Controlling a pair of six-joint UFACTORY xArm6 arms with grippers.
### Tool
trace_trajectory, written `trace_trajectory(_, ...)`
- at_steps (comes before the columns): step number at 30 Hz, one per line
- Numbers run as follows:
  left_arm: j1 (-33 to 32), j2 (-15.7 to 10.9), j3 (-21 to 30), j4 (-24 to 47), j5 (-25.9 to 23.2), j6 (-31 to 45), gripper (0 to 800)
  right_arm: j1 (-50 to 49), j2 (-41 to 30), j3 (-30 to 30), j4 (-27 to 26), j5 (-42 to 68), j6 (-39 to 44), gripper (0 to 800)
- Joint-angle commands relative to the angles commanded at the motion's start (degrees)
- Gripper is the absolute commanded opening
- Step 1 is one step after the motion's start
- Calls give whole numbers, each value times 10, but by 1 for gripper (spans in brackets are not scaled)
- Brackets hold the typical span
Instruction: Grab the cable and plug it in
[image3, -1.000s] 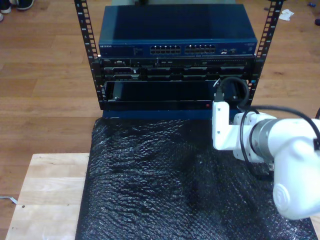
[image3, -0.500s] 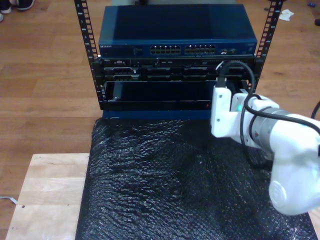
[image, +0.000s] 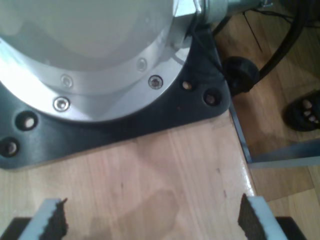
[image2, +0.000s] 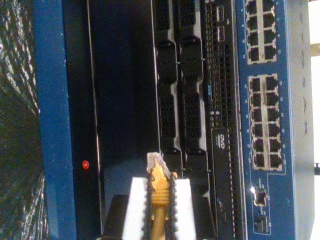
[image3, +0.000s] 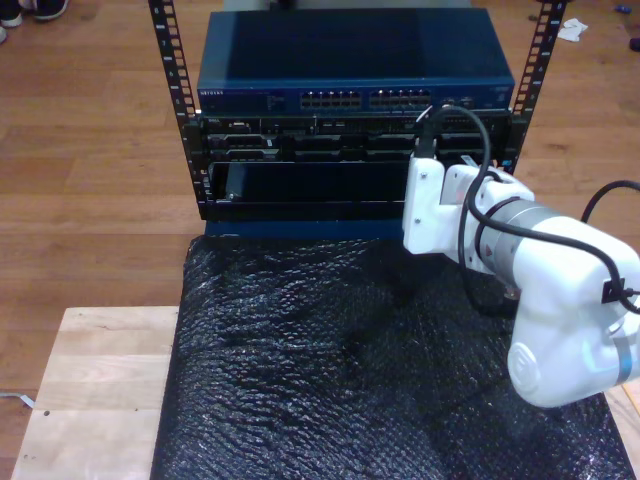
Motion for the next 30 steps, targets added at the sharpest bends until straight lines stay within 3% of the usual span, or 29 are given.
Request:
trace_trajectory(8,0,0,0,0,0,0,800,23,-1,10,-1,-74,-6,0)
trace_trajectory(16,0,0,0,0,0,0,800,55,-24,11,0,-82,-33,0)
trace_trajectory(30,0,0,0,0,0,0,800,31,20,17,0,-83,-33,0)
